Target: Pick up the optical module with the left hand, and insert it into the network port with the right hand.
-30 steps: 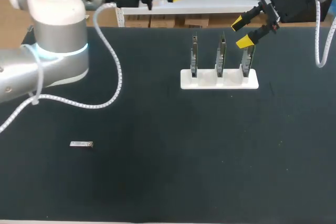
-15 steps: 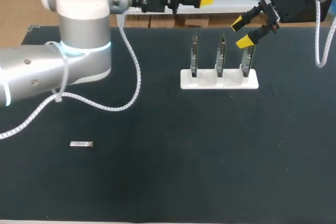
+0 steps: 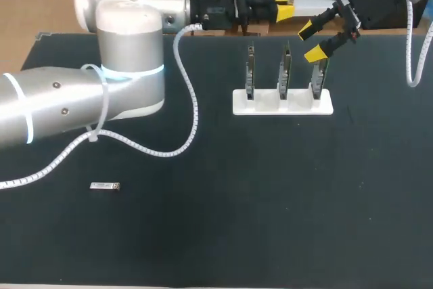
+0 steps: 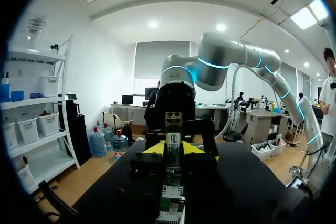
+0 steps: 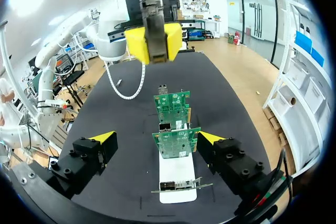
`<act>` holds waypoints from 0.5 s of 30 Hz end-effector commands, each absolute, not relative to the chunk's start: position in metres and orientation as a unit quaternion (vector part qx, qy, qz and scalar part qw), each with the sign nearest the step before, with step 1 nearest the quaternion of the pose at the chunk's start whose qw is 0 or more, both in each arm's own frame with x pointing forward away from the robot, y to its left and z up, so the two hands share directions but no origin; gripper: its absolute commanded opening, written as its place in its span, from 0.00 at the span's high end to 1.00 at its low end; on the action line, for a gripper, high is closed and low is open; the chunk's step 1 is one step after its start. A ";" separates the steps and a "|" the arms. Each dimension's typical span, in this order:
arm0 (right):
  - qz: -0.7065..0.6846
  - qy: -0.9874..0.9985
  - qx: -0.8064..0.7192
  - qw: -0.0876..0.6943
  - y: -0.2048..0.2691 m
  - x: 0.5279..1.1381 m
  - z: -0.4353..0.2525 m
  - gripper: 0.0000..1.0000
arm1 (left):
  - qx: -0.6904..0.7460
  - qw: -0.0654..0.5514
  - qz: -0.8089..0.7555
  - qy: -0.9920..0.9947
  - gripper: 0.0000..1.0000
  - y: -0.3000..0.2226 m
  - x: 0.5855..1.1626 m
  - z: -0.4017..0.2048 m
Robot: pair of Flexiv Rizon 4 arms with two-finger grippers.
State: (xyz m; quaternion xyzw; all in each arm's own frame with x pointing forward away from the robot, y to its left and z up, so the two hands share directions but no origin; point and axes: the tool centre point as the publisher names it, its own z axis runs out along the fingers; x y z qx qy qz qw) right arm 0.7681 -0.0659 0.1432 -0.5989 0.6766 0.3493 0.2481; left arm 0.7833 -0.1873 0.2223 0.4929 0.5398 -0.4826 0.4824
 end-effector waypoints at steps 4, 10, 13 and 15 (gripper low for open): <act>0.349 0.677 -0.599 0.249 -0.066 0.767 0.143 0.00 | 0.498 0.477 -0.484 0.538 1.00 -0.201 0.776 0.209; 0.349 0.677 -0.599 0.249 -0.066 0.767 0.143 0.00 | 0.499 0.471 -0.486 0.541 1.00 -0.202 0.772 0.201; 0.349 0.677 -0.599 0.249 -0.066 0.767 0.143 0.00 | 0.498 0.467 -0.489 0.543 1.00 -0.201 0.770 0.197; 0.349 0.677 -0.599 0.249 -0.066 0.767 0.143 0.00 | 0.497 0.465 -0.490 0.545 1.00 -0.199 0.769 0.195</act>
